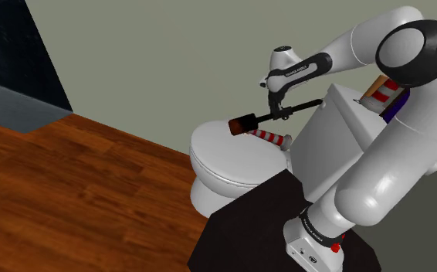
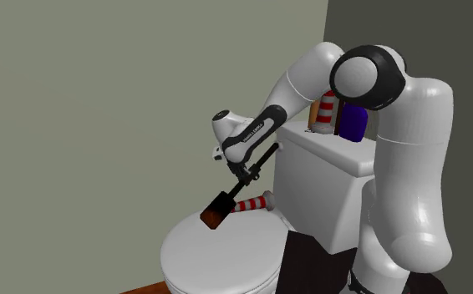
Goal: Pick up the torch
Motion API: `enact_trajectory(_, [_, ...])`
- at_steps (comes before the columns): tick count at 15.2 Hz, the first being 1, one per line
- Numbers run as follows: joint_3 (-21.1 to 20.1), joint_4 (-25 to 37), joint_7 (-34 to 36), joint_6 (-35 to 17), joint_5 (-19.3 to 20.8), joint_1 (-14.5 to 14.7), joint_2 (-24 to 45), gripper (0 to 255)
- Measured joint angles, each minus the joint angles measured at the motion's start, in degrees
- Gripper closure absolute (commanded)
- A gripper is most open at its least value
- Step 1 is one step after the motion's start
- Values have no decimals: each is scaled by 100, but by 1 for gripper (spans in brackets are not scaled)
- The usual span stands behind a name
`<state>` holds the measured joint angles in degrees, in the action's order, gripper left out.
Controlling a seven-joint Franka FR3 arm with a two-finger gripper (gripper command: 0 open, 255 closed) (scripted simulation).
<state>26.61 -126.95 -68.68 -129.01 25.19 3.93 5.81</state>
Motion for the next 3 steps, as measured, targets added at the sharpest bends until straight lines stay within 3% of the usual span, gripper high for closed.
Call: enact_trajectory(3, [-4,63,-43,197,11,17,-145,255])
